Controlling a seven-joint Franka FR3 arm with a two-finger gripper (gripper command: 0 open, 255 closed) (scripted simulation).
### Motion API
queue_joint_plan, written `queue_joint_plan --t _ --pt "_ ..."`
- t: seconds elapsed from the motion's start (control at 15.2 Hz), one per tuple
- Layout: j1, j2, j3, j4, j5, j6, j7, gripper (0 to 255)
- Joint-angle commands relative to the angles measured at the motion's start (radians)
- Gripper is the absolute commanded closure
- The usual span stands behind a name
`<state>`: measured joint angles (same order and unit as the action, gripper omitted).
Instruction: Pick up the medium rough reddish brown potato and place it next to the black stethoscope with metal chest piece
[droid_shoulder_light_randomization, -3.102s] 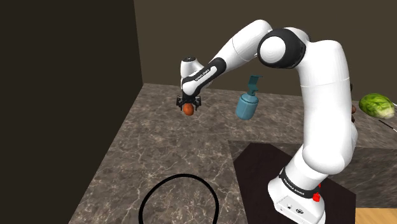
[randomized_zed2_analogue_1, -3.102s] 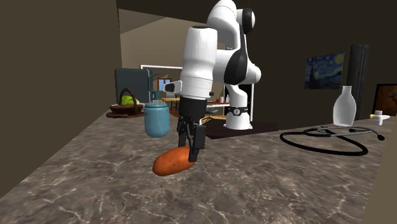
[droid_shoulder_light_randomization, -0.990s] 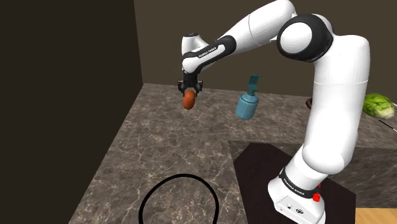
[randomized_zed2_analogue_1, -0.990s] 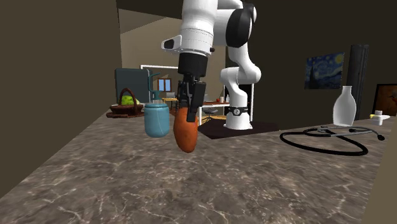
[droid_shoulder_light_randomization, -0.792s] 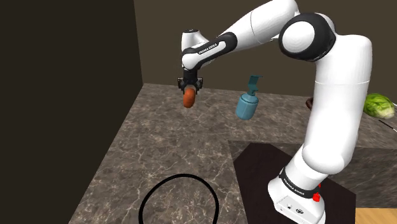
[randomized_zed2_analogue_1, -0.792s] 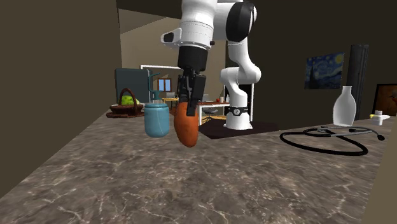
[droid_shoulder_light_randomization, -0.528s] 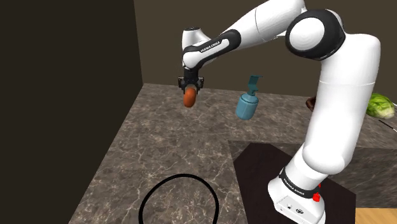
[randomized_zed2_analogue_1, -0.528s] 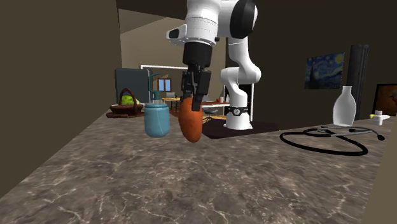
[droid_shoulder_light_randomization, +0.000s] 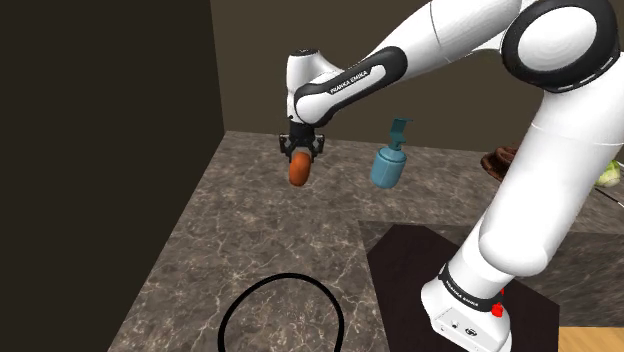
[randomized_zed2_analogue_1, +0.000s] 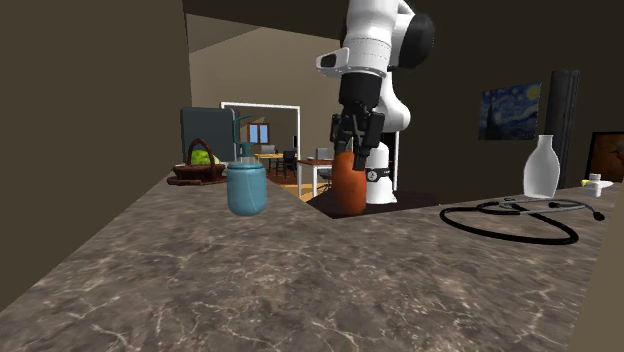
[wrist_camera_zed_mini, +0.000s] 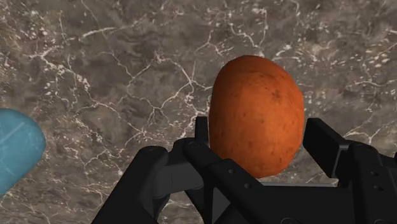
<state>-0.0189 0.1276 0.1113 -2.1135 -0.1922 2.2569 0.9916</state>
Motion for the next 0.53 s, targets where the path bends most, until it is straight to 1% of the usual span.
queue_joint_plan --t 0.0,0.46 --pt "0.02 -0.047 0.017 -0.061 0.002 0.009 0.039 255" --pt "0.09 -0.201 0.087 -0.244 0.03 0.024 0.164 255"
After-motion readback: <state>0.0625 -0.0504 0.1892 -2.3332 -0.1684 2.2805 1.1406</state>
